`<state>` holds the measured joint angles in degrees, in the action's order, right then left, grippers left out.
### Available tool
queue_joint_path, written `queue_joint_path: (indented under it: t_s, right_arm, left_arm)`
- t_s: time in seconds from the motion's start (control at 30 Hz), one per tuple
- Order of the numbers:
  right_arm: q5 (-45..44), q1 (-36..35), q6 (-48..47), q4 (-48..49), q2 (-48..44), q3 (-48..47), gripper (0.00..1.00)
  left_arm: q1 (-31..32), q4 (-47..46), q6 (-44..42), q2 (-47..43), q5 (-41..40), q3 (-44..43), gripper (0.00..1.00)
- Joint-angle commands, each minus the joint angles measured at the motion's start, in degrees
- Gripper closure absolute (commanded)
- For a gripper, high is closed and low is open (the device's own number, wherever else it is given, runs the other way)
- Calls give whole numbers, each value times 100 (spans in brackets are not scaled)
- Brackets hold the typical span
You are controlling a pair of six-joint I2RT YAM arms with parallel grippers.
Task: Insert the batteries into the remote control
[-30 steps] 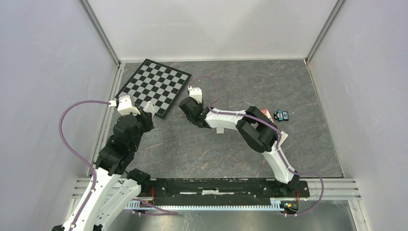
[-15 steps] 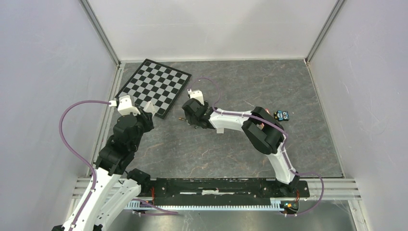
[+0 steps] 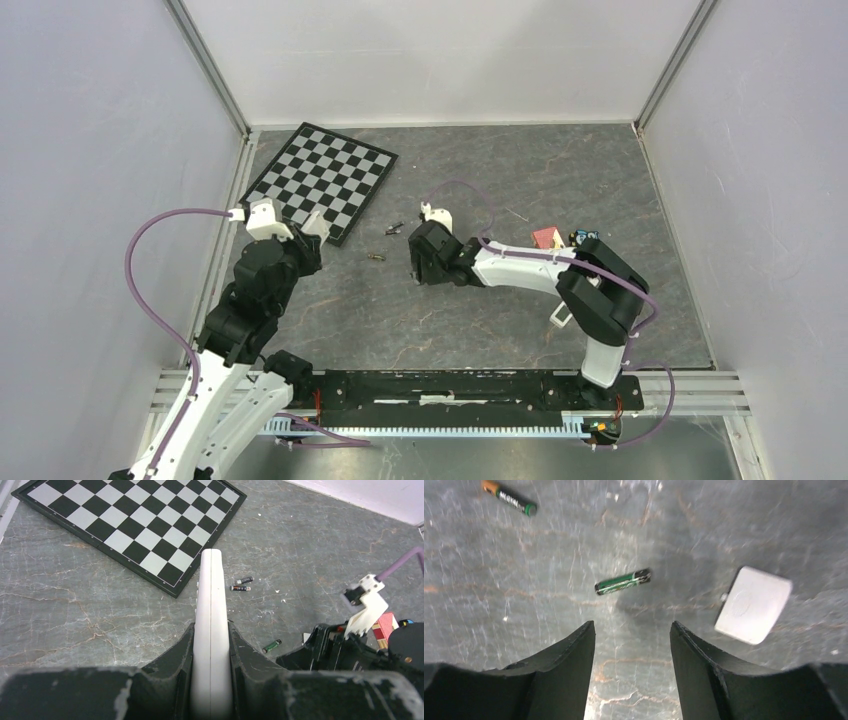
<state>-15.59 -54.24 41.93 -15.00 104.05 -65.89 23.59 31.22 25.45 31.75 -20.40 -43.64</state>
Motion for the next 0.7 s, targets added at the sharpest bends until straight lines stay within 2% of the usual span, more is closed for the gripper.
queue_joint_path:
  t_s: [0.0, 0.27, 0.67]
  right_arm:
    - [374, -226, 573, 182, -5, 105, 39]
    - [51, -264, 1221, 155, 213, 215, 46]
    - [-655, -236, 1284, -356, 732, -281, 40]
  left_arm:
    - [-10, -154, -146, -66, 87, 4, 98]
    - [-8, -90, -69, 0, 136, -6, 98]
    - [-2, -69, -65, 51, 222, -1, 98]
